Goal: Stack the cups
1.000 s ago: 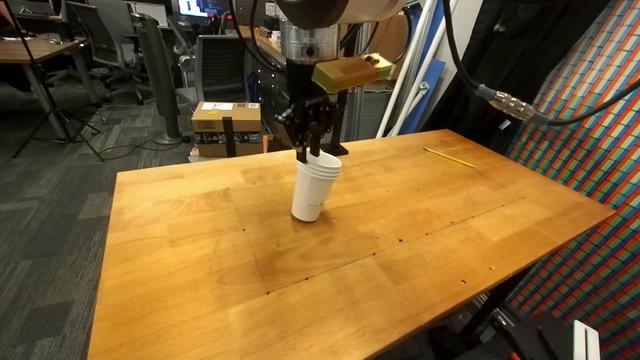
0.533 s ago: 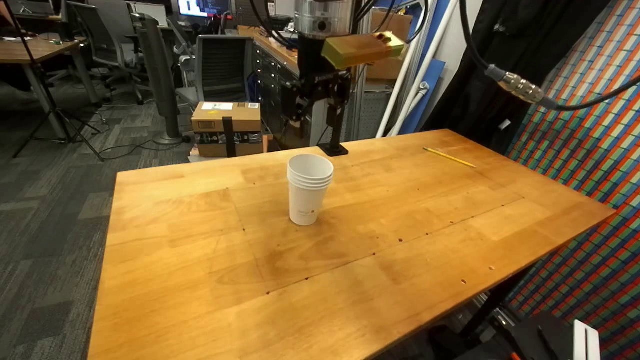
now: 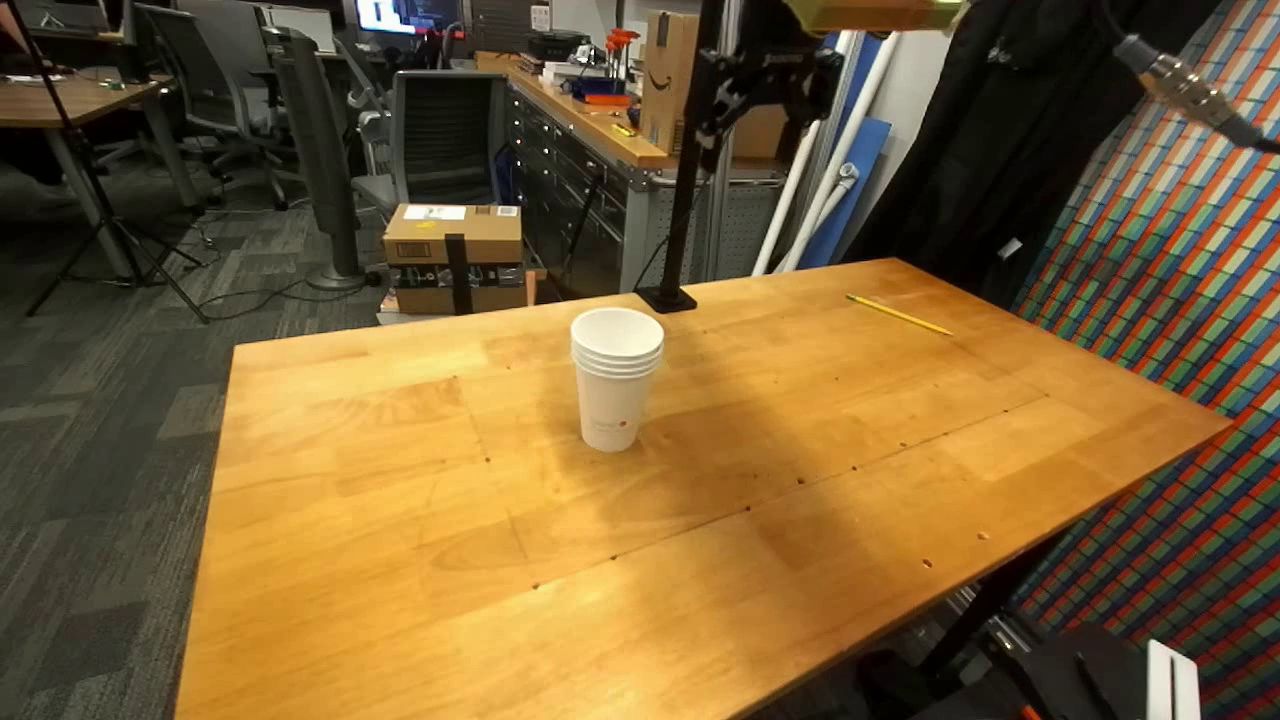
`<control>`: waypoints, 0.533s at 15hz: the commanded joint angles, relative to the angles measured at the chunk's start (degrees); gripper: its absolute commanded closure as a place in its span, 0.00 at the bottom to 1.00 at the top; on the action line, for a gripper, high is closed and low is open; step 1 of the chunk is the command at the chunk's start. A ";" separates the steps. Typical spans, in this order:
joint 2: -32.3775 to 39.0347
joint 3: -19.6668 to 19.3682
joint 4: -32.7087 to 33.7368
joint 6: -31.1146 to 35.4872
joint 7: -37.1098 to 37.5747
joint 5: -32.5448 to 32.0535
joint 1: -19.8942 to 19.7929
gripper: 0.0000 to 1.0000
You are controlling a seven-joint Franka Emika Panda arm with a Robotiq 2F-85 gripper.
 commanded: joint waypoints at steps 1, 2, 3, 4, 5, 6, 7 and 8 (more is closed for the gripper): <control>-3.81 -2.00 -1.19 0.22 3.19 0.38 -3.00 0.00; -1.52 -1.19 0.06 -0.26 1.08 0.07 -2.31 0.00; -1.87 -1.55 0.05 -0.43 0.90 0.07 -2.89 0.00; -1.83 -1.61 -0.01 -0.52 0.82 0.06 -3.02 0.00; -1.59 -1.47 -0.06 -0.51 0.83 0.06 -2.91 0.00; -1.29 -1.32 -0.07 -0.51 0.85 0.06 -2.79 0.00; -1.16 -1.16 -0.11 -0.51 0.88 0.05 -2.66 0.00; -1.10 -0.99 -0.12 -0.51 0.92 0.05 -2.52 0.00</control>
